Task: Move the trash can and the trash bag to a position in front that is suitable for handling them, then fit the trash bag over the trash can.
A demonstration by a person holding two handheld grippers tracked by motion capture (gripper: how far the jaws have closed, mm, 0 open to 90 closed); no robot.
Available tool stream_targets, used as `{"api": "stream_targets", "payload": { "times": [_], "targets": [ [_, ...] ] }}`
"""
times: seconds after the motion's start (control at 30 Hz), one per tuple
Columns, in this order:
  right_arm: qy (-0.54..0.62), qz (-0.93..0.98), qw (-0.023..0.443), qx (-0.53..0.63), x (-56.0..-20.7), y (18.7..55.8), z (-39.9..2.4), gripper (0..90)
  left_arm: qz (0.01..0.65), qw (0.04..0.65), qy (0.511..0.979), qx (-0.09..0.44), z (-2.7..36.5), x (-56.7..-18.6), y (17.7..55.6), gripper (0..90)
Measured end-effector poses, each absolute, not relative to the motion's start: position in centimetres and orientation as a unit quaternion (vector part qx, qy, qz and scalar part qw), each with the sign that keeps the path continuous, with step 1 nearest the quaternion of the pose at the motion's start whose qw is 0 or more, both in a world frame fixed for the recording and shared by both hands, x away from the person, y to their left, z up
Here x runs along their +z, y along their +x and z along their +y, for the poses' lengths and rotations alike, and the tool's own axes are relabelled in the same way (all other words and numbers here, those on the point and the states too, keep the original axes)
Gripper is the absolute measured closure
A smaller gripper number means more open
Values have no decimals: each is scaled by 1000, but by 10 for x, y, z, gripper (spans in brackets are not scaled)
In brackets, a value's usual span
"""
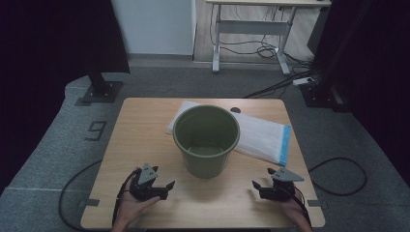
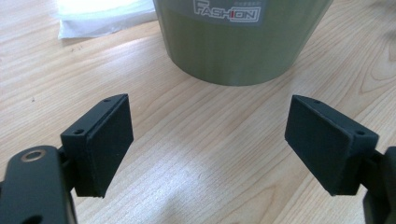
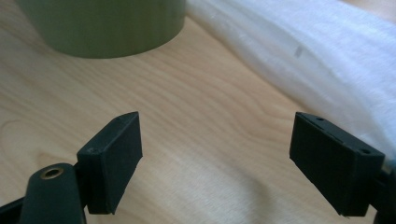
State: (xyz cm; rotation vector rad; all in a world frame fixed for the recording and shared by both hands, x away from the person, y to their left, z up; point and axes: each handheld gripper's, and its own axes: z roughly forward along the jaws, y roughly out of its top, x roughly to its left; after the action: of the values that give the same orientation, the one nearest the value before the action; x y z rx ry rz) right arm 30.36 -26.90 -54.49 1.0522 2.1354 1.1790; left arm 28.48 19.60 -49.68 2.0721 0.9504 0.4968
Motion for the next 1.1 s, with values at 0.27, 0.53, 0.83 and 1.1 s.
{"api": "stream_targets", "payload": {
  "times": [0.27, 0.53, 0.83, 1.1],
  "targets": [
    [390, 776, 273, 413, -537, 326, -260, 156, 385, 390, 816, 185, 200, -502, 288, 155],
    [408, 772, 277, 403, -522, 369, -253, 144, 405, 420, 796, 161, 211, -505, 294, 172],
    [391, 792, 252, 395, -519, 417, -230, 135, 403, 423, 798, 146, 212, -510, 293, 181],
    [385, 825, 221, 350, -532, 441, -212, 179, 399, 399, 810, 161, 211, -514, 292, 181]
  ]
}}
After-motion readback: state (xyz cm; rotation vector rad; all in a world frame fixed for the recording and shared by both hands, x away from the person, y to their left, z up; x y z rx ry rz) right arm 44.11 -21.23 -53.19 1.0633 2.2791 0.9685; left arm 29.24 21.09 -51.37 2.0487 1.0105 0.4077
